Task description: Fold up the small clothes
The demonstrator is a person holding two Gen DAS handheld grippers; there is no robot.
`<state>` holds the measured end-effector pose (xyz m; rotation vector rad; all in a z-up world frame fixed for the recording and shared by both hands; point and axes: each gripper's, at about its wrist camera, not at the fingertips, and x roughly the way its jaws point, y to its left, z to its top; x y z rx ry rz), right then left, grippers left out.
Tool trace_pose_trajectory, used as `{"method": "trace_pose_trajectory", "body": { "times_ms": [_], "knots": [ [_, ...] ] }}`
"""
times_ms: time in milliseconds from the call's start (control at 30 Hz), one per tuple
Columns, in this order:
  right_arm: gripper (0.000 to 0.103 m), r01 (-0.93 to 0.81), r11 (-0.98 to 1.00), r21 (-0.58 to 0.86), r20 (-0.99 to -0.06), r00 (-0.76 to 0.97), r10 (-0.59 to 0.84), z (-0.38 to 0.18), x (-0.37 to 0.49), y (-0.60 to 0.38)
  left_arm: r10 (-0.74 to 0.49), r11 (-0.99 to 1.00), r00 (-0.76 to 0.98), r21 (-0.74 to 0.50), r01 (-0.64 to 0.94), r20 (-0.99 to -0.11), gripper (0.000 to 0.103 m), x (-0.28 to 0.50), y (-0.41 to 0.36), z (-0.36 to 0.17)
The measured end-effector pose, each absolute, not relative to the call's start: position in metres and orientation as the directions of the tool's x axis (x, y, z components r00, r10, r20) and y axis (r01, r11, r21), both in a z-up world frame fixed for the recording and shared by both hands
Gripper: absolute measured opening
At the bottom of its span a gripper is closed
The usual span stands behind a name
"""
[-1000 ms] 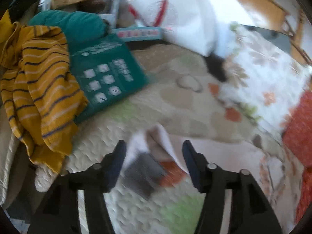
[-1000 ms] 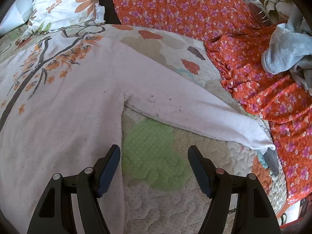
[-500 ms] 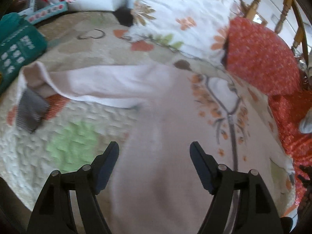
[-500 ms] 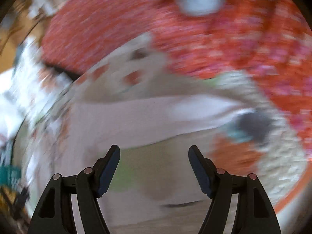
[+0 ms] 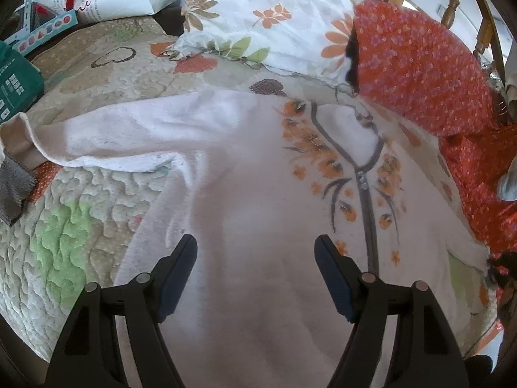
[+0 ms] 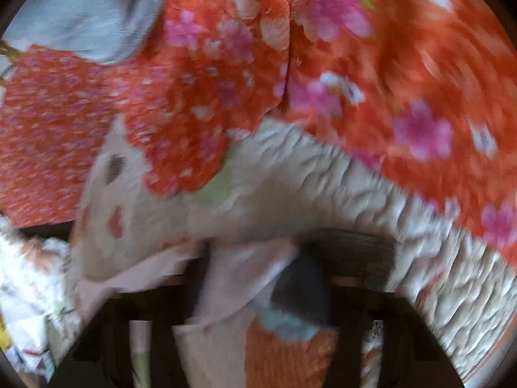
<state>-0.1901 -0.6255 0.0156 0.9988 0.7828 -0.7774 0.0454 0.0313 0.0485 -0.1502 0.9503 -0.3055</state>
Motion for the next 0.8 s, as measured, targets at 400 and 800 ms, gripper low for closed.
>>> {"method": "trace_pose_trajectory", "body": {
  "times_ms": [400, 800],
  "knots": [
    [0.005, 0.669, 0.469, 0.576, -0.663, 0.718, -0.21, 0.095, -0.247, -0.612, -0.351, 0.936, 0.521, -0.29, 0.198, -0.778, 0.074, 0.05, 0.023, 0.041],
    [0.047, 0.745, 0.28, 0.606, -0.728, 0.661, -0.183, 0.007, -0.314, -0.602, -0.359, 0.934, 0.529, -0.294, 0.205, -0.769, 0.074, 0.045, 0.029, 0.041]
  ]
}}
